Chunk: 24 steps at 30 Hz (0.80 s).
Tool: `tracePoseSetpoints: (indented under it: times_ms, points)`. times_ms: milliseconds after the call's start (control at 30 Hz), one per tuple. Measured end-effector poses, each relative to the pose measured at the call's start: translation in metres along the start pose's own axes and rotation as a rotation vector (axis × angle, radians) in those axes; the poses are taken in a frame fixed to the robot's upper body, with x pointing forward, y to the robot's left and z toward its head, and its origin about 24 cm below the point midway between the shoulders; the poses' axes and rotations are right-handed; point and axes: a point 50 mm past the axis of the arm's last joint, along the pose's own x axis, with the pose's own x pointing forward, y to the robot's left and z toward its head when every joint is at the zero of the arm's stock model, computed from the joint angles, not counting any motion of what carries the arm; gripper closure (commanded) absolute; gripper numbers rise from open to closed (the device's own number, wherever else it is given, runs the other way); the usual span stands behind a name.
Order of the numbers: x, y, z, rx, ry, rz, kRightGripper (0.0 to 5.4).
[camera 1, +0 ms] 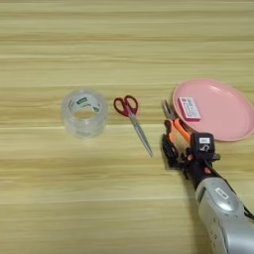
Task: Move the objects on the table
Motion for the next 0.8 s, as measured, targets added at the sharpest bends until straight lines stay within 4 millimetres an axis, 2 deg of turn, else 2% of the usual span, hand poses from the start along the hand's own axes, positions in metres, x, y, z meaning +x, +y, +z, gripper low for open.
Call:
tracePoseSetpoints:
  times_ms: [133, 467, 800]
  points:
    - [0.001, 0.001, 0.0, -0.005, -0.005, 0.009, 1.98]
    - [0.002, 0.014, -0.001, -0.014, -0.021, 0.085, 1.99]
    - [0.001, 0.017, -0.001, -0.016, -0.022, 0.126, 1.99]
